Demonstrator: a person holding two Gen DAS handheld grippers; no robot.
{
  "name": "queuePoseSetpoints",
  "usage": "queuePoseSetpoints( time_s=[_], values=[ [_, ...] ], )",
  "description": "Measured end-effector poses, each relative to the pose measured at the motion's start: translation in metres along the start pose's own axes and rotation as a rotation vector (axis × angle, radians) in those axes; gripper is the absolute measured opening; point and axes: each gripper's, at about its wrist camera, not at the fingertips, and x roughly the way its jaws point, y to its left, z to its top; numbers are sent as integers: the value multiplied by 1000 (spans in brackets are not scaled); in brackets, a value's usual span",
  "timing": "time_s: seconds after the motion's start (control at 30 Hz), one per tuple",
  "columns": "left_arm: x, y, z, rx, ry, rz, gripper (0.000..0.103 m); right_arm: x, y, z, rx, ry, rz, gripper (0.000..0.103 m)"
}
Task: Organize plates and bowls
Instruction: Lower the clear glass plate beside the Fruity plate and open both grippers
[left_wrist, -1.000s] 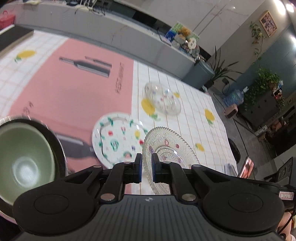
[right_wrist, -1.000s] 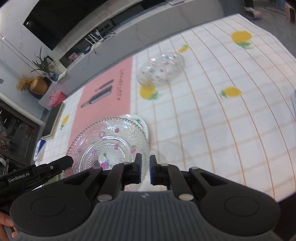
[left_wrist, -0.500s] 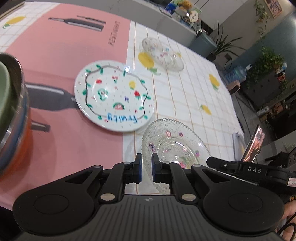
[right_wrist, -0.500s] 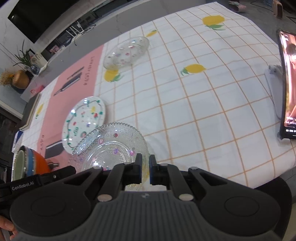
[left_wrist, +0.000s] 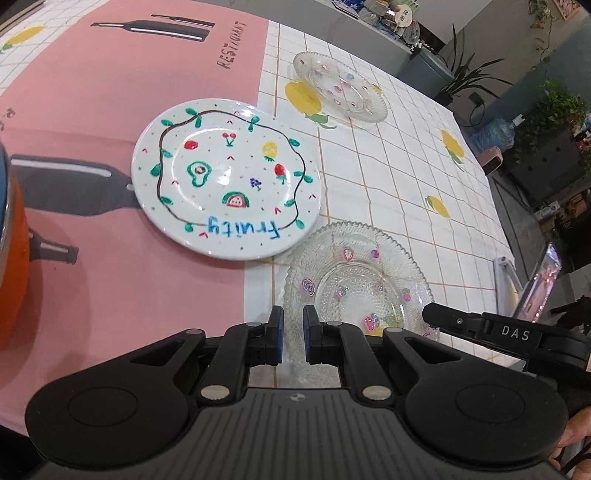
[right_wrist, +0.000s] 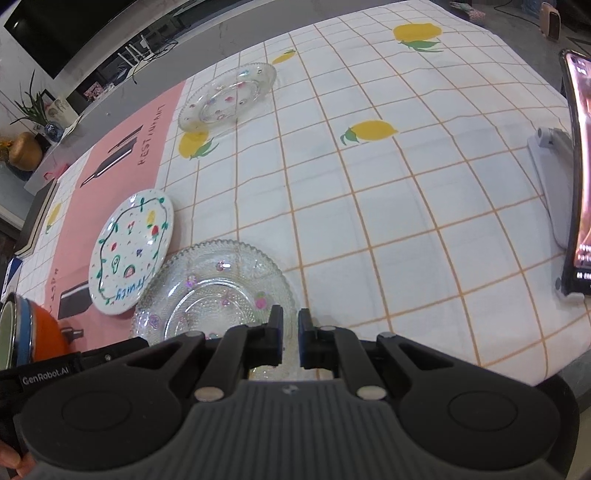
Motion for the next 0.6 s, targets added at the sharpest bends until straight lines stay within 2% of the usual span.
queuePoseSetpoints(
  time_s=[0.2,0.6],
  values=[
    [6,-6,6,-3,1,16,11,6,7,9,-25,-19,-53,7],
    [6,-5,21,-17,-46,40,11,14,10,15,16,-18,-32,8]
  ],
)
